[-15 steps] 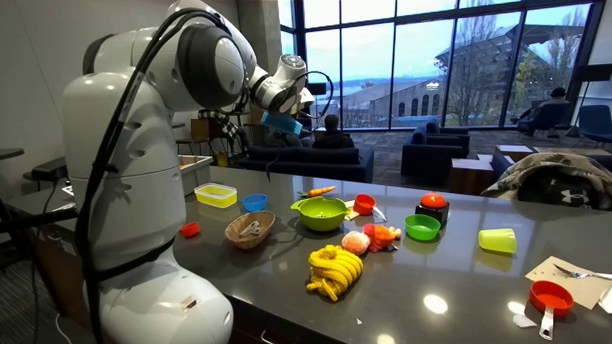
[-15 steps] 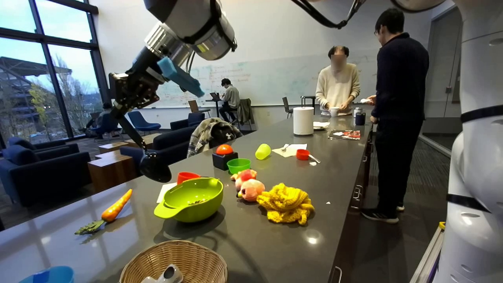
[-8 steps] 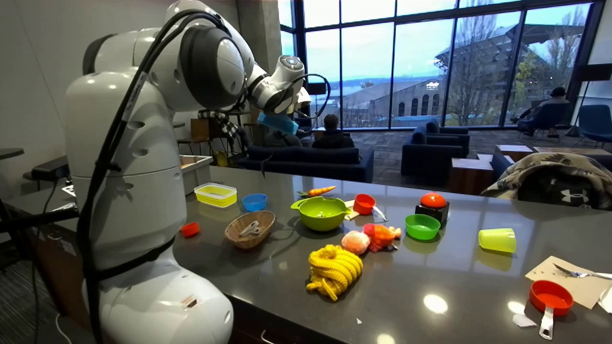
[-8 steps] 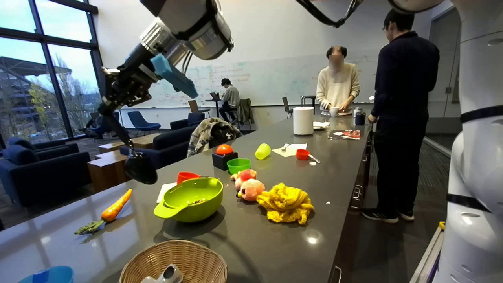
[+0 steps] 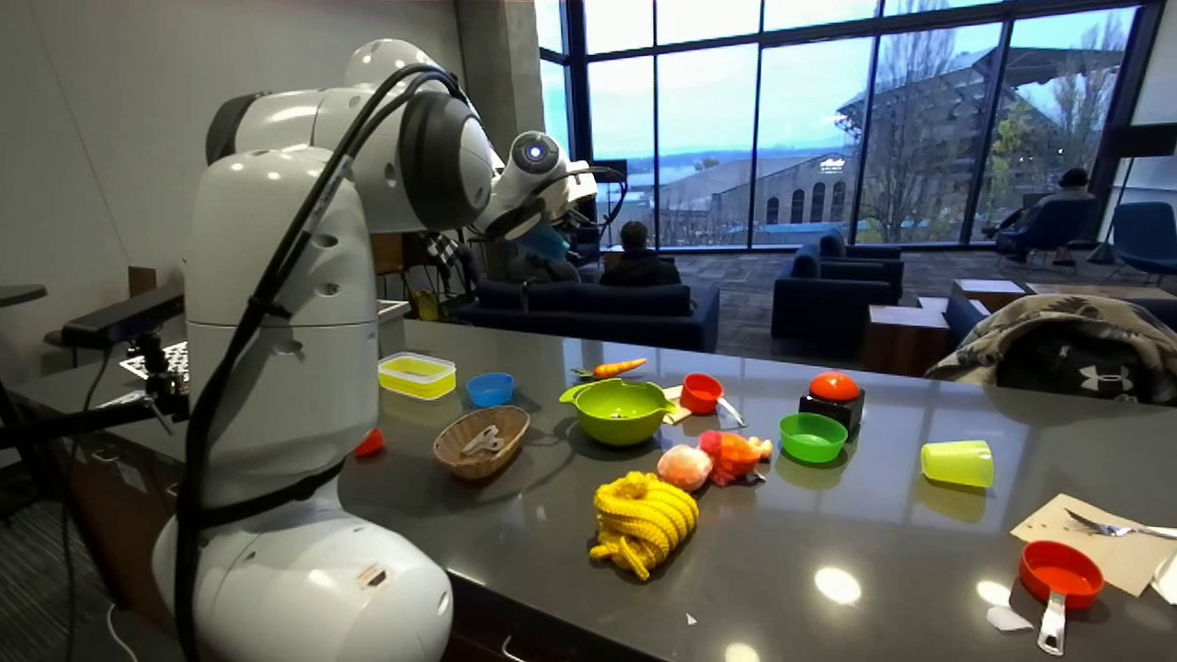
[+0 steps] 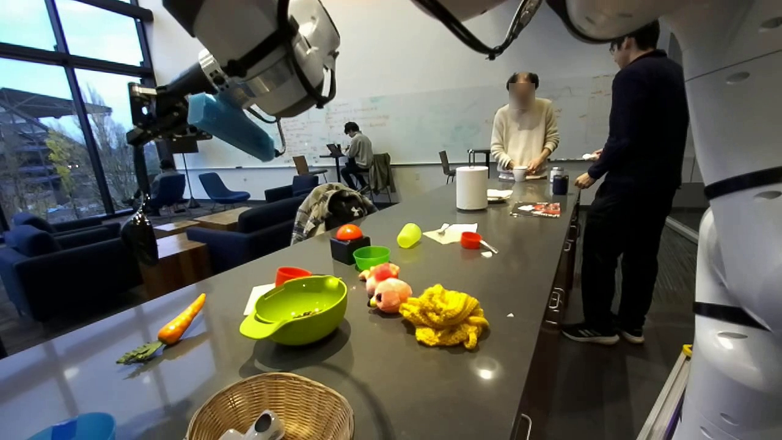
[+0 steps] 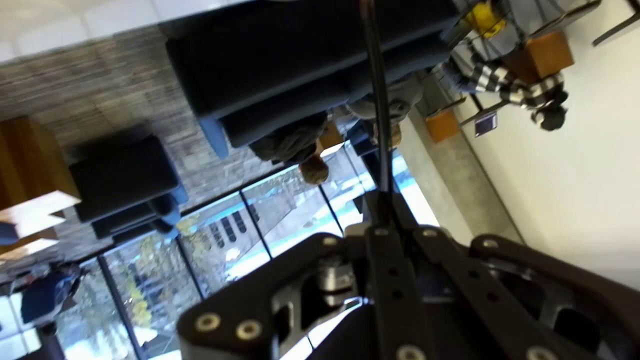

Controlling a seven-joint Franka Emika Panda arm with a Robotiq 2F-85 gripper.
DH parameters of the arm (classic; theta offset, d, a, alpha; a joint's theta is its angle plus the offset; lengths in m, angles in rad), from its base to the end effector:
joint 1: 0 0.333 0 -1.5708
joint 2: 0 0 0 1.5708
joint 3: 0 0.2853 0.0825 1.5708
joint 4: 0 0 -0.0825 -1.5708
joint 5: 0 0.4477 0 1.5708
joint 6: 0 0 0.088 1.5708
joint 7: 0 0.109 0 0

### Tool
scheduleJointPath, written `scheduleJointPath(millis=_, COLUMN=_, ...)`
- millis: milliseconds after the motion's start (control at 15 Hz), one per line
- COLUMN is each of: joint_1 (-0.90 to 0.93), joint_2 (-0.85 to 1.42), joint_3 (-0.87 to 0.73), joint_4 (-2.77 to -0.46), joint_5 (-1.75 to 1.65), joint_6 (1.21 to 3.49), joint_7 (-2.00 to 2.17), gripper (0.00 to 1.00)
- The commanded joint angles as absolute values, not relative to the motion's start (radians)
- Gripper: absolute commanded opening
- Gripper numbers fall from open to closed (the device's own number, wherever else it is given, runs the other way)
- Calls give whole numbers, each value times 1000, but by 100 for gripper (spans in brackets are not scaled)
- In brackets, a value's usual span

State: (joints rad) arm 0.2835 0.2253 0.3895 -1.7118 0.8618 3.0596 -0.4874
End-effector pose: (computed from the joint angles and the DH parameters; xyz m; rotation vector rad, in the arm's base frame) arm 0.6100 0.3809 0.5217 -2.1597 -0.3003 -1.1746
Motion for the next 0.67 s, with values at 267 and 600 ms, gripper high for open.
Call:
scheduleJointPath(millis=267, joint_1=226, joint_2=275, joint_3=405, joint_4=-1604, joint_5=764, joint_6=3322, joint_7=-662, gripper=1)
scheduleJointPath(millis=600, joint_1=116, joint_2=230, joint_3=438, joint_4=-1648, joint_5=657, joint_6=3390, joint_7=-753, gripper=1)
